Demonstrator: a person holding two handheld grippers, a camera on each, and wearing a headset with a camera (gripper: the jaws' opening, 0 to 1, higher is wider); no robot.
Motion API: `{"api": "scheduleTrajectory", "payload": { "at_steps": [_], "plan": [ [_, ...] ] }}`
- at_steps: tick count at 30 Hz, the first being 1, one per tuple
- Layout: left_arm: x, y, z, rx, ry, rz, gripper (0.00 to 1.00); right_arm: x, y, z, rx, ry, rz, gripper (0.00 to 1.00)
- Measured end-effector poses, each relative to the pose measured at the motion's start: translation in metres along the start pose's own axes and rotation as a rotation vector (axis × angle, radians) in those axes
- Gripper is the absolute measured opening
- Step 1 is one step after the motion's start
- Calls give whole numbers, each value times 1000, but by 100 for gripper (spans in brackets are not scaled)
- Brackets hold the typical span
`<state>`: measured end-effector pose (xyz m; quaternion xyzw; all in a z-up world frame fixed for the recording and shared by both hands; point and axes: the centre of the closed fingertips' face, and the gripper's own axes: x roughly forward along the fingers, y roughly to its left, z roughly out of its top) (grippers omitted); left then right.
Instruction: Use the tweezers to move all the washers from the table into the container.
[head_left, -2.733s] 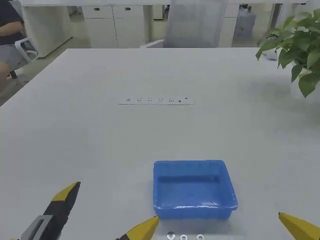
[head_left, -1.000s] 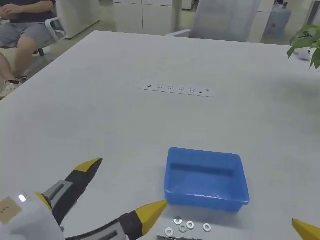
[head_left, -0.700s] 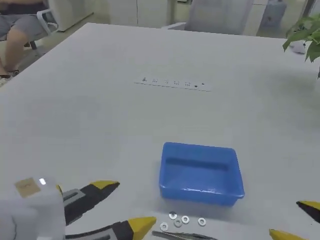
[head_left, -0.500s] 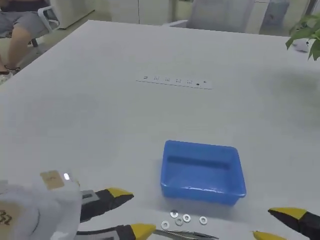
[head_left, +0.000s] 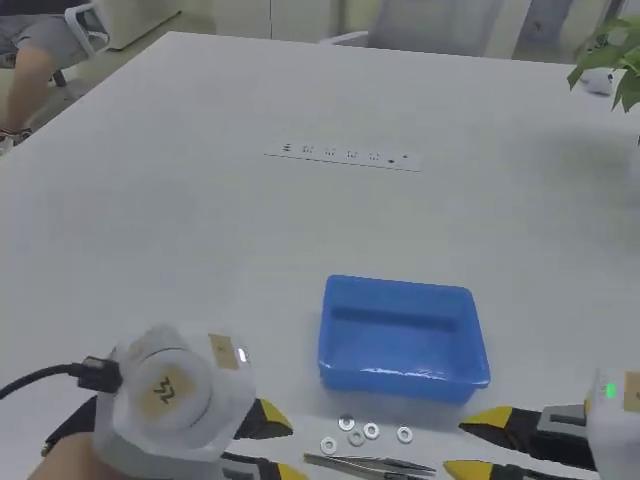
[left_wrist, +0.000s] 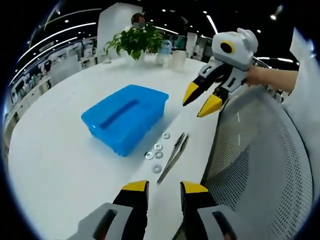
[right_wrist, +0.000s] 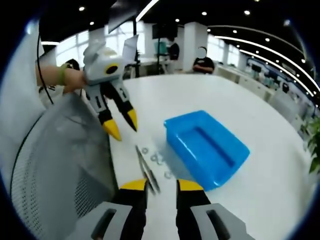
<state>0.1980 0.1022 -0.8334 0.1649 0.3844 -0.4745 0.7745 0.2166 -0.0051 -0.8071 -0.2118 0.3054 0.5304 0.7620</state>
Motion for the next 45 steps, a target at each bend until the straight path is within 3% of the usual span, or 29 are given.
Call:
{"api": "scheduleTrajectory", "payload": {
  "at_steps": [2,7,12,19,28,33,42,45],
  "plan": [
    [5,1,-4,30,34,-5,20,7,1,-4,-14,30,17,20],
    [13,4,-5,63,56,-21,13,19,5,-12,-49,94,62,19],
    [20,9,-10,118,105,-17,8,28,9,-23,-99,165,101,17],
    [26,7,-12,174,132,-48,1,37,12,-28,-144,195,132,15],
    [31,1,-8,230,115,-76,0,46,15,-28,-200,210,168,12],
    [24,-7,-6,259,115,-94,0,48,18,-29,-227,222,169,11],
    [-6,-25,21,336,37,-90,0,47,23,-22,-232,186,161,8],
    [-12,-29,28,351,31,-83,0,46,25,-19,-247,178,165,8]
  ]
}}
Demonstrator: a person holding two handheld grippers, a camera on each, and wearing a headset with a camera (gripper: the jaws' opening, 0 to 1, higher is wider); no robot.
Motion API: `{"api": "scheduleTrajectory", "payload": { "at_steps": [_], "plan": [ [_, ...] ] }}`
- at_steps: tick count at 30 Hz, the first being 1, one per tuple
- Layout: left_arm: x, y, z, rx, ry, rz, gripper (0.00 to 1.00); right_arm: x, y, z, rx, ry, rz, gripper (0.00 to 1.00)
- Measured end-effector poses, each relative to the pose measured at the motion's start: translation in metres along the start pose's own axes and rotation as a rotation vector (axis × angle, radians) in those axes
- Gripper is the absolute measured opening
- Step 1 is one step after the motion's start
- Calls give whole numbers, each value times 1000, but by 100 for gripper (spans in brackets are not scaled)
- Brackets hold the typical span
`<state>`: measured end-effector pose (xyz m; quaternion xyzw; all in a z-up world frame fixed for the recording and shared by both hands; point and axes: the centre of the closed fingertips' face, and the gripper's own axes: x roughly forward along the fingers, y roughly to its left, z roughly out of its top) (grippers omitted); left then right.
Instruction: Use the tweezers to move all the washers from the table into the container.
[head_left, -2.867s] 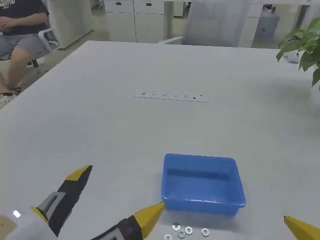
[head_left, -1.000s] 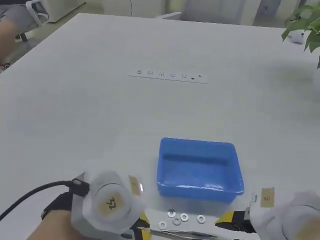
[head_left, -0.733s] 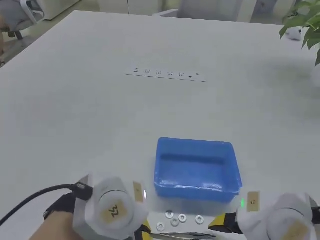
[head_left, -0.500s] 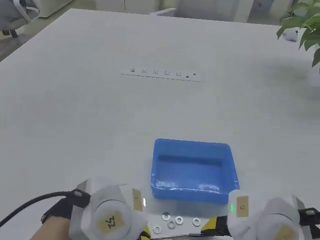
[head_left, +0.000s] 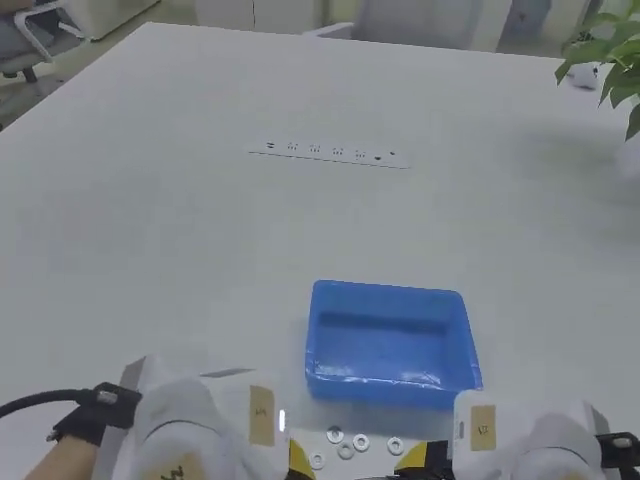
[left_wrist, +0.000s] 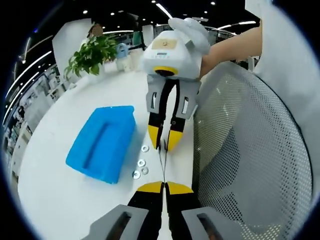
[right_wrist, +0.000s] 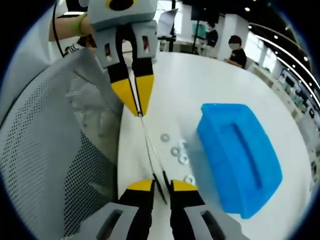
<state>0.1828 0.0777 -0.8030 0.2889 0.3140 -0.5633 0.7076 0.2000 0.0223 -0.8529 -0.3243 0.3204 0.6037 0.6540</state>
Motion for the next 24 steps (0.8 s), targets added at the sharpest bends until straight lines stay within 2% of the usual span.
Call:
{"api": "scheduleTrajectory", "payload": {
  "at_steps": [5,11,14,20,24],
  "plan": [
    [-13,-4,12,44,7,11,0,1,4,9,-15,-50,-23,7],
    [-27,-5,21,53,-4,24,0,6,6,24,-7,-110,-17,6],
    [-31,-2,23,62,9,39,0,9,4,32,-7,-130,-22,6],
    [-41,4,27,61,22,46,0,16,4,51,-20,-175,-2,6],
    [-48,9,29,60,33,58,0,23,4,64,-4,-216,19,6]
  ]
}}
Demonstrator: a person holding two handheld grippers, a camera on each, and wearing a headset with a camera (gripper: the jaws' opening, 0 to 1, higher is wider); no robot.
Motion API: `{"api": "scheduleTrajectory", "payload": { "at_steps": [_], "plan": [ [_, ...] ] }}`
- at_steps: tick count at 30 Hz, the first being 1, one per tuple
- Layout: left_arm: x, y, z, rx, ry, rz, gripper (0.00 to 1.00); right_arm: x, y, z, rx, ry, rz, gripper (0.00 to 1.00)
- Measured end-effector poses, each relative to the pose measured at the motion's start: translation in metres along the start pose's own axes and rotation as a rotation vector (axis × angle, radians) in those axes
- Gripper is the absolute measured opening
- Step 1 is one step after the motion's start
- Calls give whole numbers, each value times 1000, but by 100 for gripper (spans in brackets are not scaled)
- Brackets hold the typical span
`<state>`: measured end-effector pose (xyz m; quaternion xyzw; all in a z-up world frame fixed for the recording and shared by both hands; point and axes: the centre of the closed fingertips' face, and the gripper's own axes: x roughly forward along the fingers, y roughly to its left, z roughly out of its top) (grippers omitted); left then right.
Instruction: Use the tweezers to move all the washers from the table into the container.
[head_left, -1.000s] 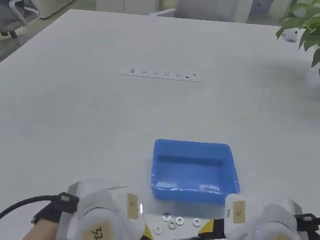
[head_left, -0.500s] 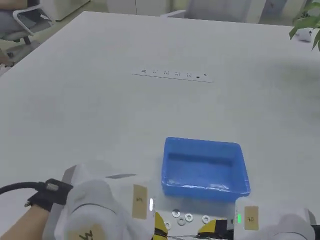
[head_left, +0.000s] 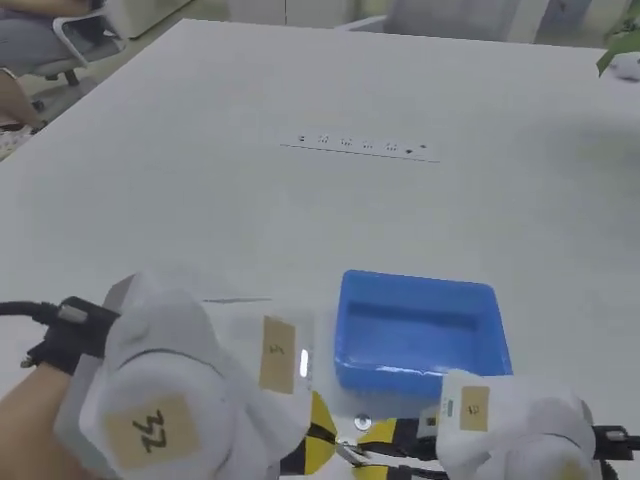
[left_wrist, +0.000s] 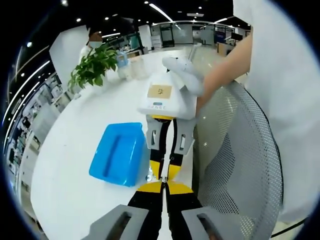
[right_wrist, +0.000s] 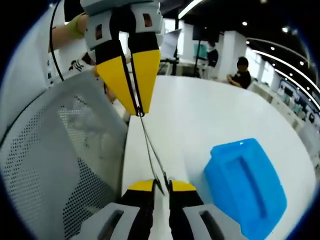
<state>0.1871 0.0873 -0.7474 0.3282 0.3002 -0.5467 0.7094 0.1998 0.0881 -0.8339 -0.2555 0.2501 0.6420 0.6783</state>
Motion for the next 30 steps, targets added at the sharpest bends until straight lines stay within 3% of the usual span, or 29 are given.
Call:
{"api": "scheduleTrajectory", "payload": {
  "at_steps": [7,11,21,25,27,28,30],
  "plan": [
    [1,10,-1,-16,16,14,0,11,-4,9,19,-22,6,7],
    [1,15,1,-44,0,10,0,10,-6,9,43,-25,0,6],
    [2,18,2,-21,8,-24,0,6,-8,9,64,-34,-16,6],
    [3,15,3,14,12,-58,0,4,-6,13,62,-45,-13,9],
    [3,13,4,52,11,-75,0,2,-7,25,72,-91,-16,17],
    [3,13,4,71,9,-72,0,1,-7,32,44,-111,-11,17],
    [4,11,5,80,9,-84,0,1,-5,35,6,-112,3,7]
  ]
}}
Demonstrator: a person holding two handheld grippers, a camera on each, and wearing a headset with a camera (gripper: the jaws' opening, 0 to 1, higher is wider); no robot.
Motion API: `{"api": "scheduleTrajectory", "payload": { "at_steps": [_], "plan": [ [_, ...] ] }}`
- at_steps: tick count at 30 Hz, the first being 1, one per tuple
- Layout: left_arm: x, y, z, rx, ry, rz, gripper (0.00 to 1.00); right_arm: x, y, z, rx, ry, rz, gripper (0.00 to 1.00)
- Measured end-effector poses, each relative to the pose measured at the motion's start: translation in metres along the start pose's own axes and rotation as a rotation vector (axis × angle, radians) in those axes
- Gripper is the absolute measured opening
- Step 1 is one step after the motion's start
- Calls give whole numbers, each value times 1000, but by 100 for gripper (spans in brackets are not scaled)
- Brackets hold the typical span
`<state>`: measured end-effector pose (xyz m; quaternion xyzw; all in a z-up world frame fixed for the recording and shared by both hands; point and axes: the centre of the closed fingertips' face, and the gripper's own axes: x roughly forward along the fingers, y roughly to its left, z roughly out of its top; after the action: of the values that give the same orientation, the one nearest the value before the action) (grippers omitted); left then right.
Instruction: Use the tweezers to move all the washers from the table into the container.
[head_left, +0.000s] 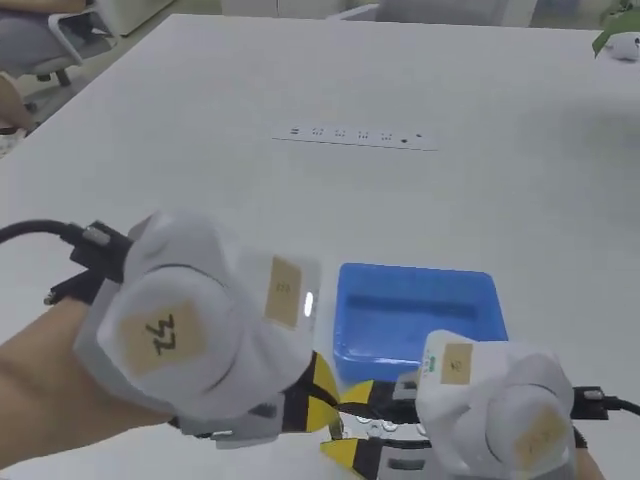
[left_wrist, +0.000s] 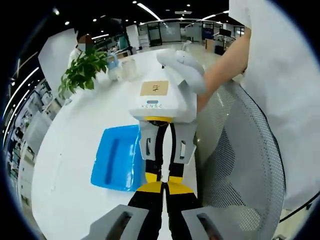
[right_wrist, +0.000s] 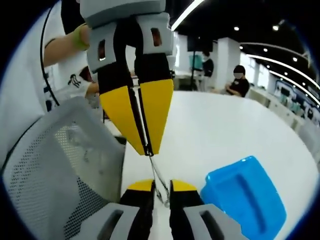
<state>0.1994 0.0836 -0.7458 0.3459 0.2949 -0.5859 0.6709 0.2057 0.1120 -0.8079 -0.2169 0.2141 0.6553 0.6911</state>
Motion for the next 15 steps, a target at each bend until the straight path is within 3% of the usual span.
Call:
{"api": "scheduleTrajectory", "payload": {
  "at_steps": [2,15],
  "plan": [
    [0,1,-1,26,12,1,0,3,1,-2,1,16,4,5],
    [0,9,0,40,26,-7,0,-1,-5,-5,-2,29,-22,5]
  ]
}}
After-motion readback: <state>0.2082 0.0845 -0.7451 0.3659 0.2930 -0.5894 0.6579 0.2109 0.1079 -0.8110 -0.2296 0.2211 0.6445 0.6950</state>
